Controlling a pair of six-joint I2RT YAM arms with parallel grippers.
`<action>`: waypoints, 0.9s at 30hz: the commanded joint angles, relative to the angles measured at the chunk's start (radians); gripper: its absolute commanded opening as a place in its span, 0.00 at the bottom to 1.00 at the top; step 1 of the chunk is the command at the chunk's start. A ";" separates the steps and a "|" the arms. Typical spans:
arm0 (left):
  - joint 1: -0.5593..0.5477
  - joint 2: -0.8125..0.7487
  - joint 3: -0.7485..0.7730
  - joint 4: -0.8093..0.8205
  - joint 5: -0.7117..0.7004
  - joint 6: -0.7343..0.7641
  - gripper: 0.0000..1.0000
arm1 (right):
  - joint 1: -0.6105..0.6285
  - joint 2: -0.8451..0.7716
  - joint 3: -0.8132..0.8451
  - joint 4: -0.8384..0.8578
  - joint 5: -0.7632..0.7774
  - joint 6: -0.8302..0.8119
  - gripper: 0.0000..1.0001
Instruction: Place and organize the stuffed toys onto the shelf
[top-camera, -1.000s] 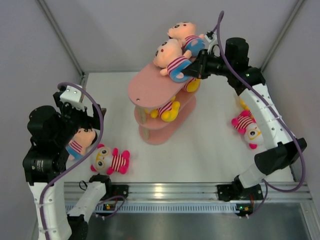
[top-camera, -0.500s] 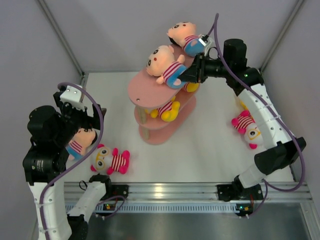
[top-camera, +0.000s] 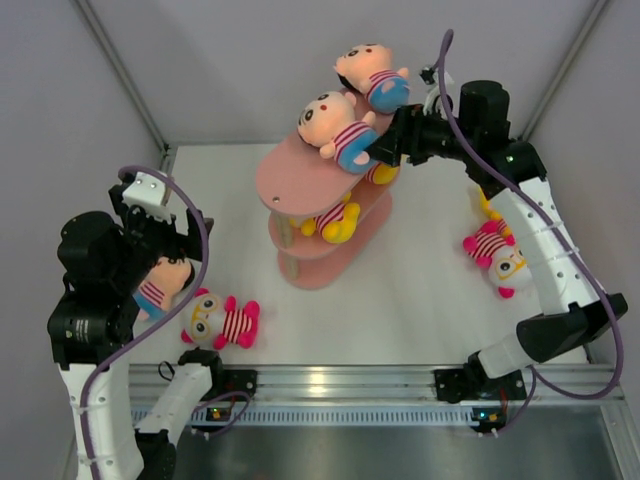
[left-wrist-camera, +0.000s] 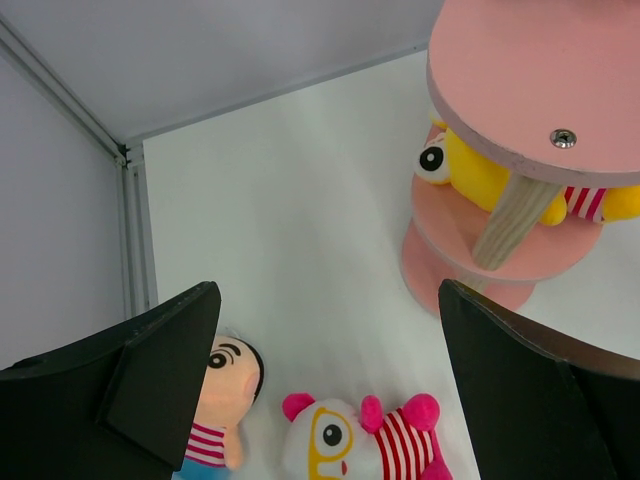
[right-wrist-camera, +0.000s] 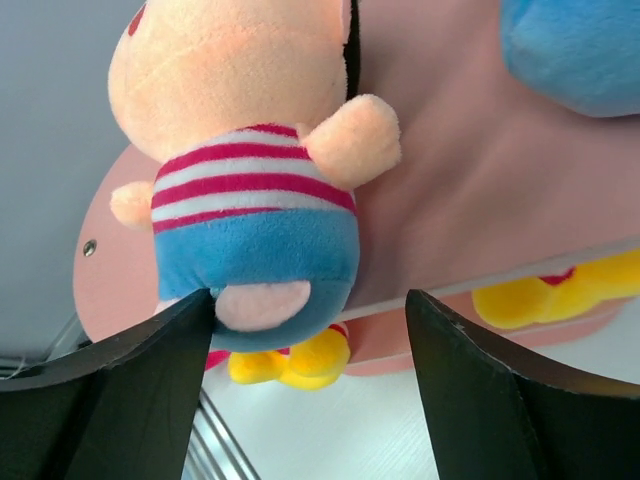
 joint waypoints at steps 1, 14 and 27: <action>0.000 -0.017 -0.006 0.017 0.016 0.015 0.97 | 0.006 -0.070 0.034 -0.071 0.165 -0.038 0.77; 0.000 -0.013 -0.038 0.015 0.003 0.027 0.97 | 0.012 -0.182 -0.074 -0.012 0.130 -0.021 0.70; 0.000 0.110 -0.430 0.017 -0.399 0.158 0.94 | 0.061 -0.181 -0.176 0.145 0.080 0.070 0.37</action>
